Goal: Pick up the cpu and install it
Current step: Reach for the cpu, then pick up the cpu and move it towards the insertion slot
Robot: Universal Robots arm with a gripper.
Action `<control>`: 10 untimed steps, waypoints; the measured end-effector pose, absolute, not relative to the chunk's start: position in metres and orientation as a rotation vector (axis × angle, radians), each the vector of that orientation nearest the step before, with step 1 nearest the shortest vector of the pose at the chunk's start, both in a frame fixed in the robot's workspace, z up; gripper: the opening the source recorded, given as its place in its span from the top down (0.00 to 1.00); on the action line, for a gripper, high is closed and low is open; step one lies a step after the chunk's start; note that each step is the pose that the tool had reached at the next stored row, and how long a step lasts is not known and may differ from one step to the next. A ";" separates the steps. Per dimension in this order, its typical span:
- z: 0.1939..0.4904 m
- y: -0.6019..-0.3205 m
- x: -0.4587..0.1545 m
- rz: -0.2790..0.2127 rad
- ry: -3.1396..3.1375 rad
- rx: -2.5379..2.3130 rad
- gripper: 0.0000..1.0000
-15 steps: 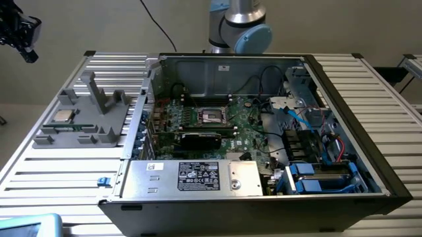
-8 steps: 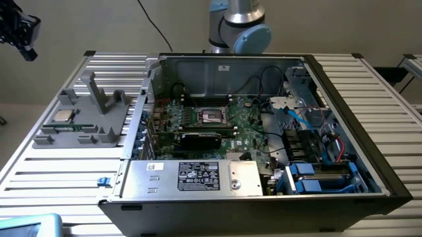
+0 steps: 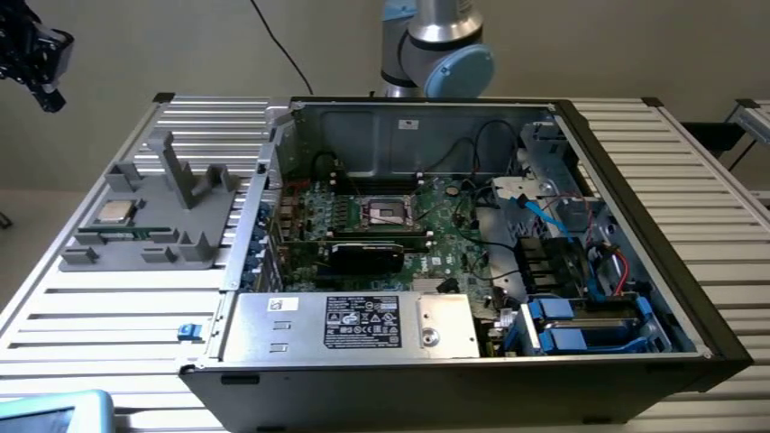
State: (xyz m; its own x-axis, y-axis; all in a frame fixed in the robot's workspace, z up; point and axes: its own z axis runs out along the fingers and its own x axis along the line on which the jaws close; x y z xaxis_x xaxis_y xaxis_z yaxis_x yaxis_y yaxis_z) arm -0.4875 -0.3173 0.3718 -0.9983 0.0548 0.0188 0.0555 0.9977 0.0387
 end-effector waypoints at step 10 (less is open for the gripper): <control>0.372 -0.317 -0.487 -0.061 -3.122 -0.086 0.88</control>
